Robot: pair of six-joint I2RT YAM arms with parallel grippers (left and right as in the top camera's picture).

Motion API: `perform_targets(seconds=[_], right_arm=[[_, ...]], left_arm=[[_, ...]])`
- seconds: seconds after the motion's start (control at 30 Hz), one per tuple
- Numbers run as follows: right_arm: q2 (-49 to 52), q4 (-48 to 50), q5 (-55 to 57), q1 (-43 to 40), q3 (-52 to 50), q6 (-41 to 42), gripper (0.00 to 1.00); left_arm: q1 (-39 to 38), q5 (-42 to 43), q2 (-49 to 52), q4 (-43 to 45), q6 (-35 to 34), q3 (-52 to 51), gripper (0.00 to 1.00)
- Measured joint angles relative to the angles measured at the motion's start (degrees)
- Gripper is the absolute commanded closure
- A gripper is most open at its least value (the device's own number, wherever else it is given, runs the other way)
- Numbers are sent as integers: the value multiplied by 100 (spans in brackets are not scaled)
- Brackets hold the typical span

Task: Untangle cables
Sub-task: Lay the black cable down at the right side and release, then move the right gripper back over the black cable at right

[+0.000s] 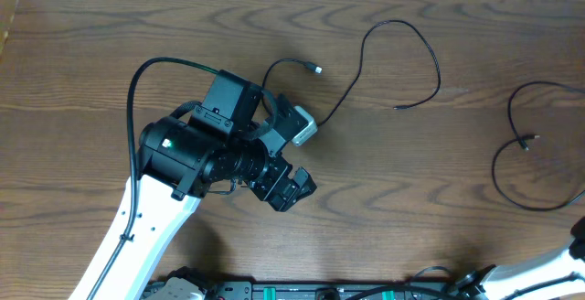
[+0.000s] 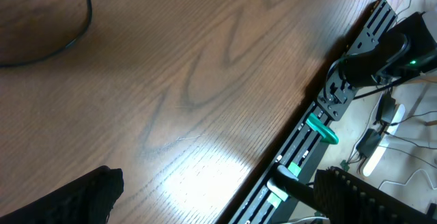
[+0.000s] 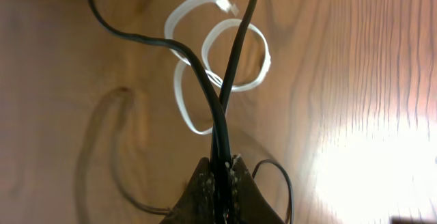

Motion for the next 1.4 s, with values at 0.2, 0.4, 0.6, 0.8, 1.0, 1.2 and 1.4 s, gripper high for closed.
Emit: perform_targets(seconds=[0.2,0.4,0.6,0.8,1.0,1.2,1.4], right_arm=[[835,-632,20,-31,-92,297,1],[966,-772,-273,-44,-92,295,1],[966,-708,-2194,-22,-92,-1209,1],[966,-780,-3451,612,-92,-3143,1],[966,-492,-3036,1794,-400,-3912,1],[966,-116,-2208,2699,-1108,-3998,1],[966,-83,-1497,3099,-2022,-3746,1]], left_arm=[[0,0,0,0,-2,0,5],[0,0,0,-2,-2,0,5],[-2,0,0,-2,0,0,5],[0,0,0,0,0,0,5],[0,0,0,0,0,0,5],[0,0,0,-2,0,0,5],[0,0,0,0,0,-2,4]])
